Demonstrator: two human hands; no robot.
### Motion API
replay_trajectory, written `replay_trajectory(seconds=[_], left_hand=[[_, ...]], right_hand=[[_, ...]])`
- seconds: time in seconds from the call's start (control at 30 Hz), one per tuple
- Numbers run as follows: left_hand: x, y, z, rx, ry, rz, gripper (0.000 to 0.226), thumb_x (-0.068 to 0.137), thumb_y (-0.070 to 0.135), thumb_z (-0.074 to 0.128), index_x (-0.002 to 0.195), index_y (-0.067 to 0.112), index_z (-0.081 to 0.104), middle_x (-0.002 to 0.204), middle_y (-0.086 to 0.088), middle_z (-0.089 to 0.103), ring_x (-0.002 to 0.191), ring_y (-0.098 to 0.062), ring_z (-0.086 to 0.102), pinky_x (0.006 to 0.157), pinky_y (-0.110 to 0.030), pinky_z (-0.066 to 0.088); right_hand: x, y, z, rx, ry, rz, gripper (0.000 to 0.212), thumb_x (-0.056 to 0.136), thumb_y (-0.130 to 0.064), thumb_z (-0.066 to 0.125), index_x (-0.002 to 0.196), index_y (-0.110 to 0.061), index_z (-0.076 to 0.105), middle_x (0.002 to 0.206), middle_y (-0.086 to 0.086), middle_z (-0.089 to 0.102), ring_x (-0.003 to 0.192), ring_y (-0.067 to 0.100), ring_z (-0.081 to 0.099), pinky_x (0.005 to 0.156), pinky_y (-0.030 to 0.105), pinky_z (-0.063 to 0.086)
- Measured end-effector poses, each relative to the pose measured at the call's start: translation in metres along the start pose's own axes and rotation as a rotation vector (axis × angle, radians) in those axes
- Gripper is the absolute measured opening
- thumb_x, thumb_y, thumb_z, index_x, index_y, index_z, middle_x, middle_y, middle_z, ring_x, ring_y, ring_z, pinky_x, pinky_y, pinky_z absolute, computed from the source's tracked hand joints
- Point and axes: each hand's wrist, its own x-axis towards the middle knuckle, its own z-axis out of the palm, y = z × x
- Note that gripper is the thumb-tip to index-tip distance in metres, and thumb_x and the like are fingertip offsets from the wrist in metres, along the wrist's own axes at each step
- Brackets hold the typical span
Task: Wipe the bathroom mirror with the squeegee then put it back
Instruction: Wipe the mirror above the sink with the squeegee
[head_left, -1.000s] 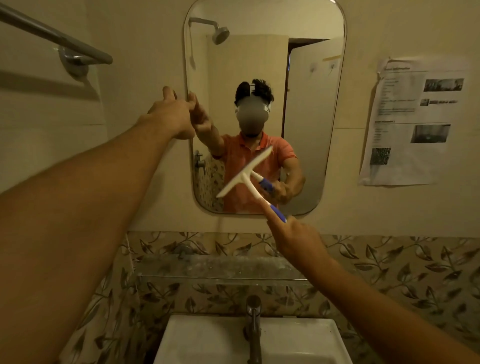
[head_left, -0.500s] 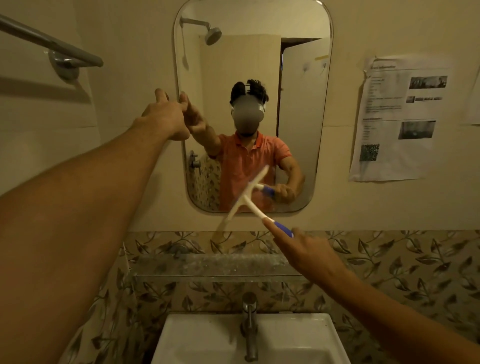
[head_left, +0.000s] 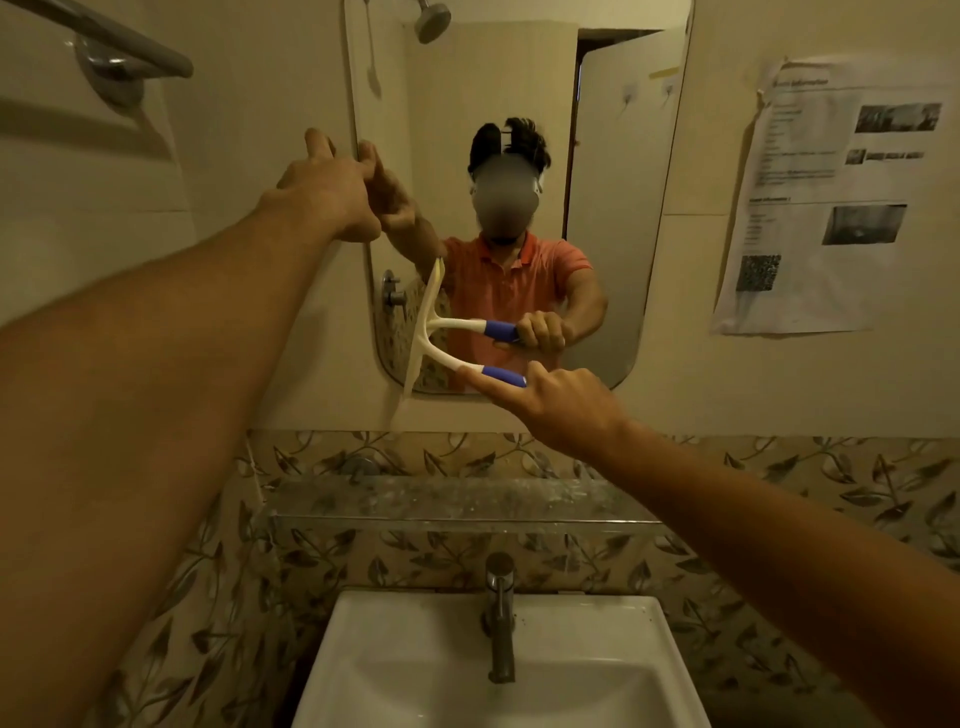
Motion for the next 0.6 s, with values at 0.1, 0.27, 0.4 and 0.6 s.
replay_trajectory(seconds=[0.1, 0.27, 0.4, 0.6], left_hand=[[-0.004, 0.004, 0.001, -0.020, 0.018, -0.026, 0.083, 0.084, 0.025, 0.072, 0.155, 0.031, 0.029, 0.151, -0.016, 0.018, 0.124, -0.045, 0.044, 0.097, -0.052, 0.046], [-0.009, 0.010, 0.003, -0.004, 0.052, -0.027, 0.093, 0.083, 0.036, 0.077, 0.158, 0.029, 0.022, 0.149, -0.018, 0.021, 0.123, -0.044, 0.046, 0.096, -0.050, 0.048], [-0.011, 0.012, 0.002, -0.021, 0.037, -0.026, 0.103, 0.075, 0.047, 0.083, 0.157, 0.026, 0.023, 0.146, -0.020, 0.023, 0.125, -0.044, 0.046, 0.097, -0.052, 0.048], [-0.014, 0.016, 0.002, -0.045, 0.041, -0.031, 0.109, 0.068, 0.054, 0.086, 0.155, 0.022, 0.029, 0.147, -0.019, 0.024, 0.128, -0.044, 0.043, 0.100, -0.054, 0.047]], right_hand=[[-0.012, 0.002, 0.007, 0.007, -0.039, 0.010, 0.103, 0.098, -0.017, 0.061, 0.152, -0.040, -0.023, 0.075, 0.007, 0.044, 0.048, 0.014, 0.041, 0.043, 0.028, 0.037], [-0.045, 0.016, 0.011, 0.019, -0.166, 0.022, 0.109, 0.099, -0.019, 0.060, 0.145, -0.045, -0.036, 0.085, 0.008, 0.047, 0.060, 0.016, 0.051, 0.056, 0.029, 0.052], [-0.072, 0.031, 0.014, 0.007, -0.236, 0.068, 0.114, 0.097, -0.022, 0.063, 0.143, -0.048, -0.038, 0.087, 0.008, 0.049, 0.063, 0.017, 0.054, 0.059, 0.030, 0.054], [-0.113, 0.043, 0.022, -0.009, -0.274, 0.121, 0.115, 0.100, -0.027, 0.059, 0.134, -0.048, -0.048, 0.096, 0.010, 0.054, 0.067, 0.016, 0.054, 0.063, 0.027, 0.052]])
